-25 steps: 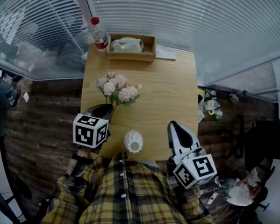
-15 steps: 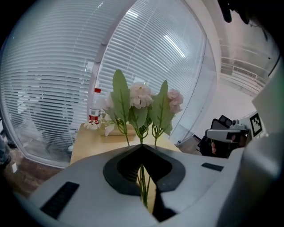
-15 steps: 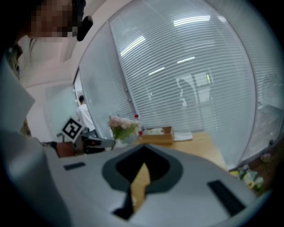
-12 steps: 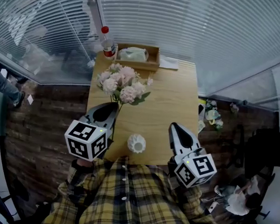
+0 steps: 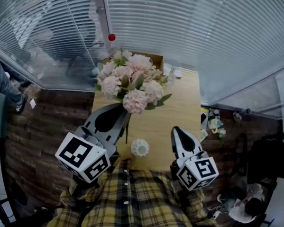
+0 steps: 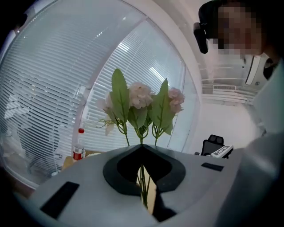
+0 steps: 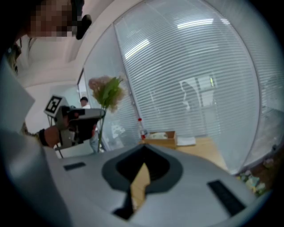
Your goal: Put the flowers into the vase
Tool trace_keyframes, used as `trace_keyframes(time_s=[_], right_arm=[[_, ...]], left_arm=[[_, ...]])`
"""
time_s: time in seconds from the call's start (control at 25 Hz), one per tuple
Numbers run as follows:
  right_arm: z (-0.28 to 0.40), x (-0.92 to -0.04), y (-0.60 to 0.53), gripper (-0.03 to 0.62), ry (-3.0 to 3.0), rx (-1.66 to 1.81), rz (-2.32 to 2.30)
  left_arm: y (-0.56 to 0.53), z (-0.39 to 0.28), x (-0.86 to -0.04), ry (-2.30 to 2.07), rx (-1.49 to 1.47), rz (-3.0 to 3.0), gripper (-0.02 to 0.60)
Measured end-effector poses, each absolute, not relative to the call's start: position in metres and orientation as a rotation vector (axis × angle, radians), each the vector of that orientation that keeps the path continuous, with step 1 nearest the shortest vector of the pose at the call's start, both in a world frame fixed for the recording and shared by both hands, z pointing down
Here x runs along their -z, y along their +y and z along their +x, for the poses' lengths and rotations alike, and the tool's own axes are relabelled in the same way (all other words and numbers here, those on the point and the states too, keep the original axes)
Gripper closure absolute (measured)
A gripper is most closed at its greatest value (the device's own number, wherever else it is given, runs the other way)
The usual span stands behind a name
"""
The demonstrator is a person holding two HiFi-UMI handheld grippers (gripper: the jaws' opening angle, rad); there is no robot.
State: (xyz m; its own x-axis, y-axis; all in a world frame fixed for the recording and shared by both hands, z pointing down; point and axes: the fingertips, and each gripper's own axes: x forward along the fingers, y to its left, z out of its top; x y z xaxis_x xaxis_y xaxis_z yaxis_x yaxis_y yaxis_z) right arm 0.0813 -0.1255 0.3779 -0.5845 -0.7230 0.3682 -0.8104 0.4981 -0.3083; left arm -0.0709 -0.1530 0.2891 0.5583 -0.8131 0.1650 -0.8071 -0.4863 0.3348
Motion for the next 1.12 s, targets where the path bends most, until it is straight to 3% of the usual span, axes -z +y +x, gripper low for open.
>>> trace_keyframes(time_s=[0.44, 0.92, 1.12], right_arm=[[0.08, -0.368, -0.118, 0.582, -2.574, -0.636, 1.322], [0.086, -0.369, -0.103, 0.582, -2.562, -0.639, 1.334], [0.085, -0.373, -0.101, 0.582, -2.556, -0.652, 1.331]], left_arm=[[-0.118, -0.03, -0.224, -1.206, 0.208, 2.611, 0.568], [-0.086, -0.003, -0.255, -1.037, 0.307, 2.748, 0.568], [-0.077, 0.0, -0.285, -0.984, 0.21, 2.72, 0.568]])
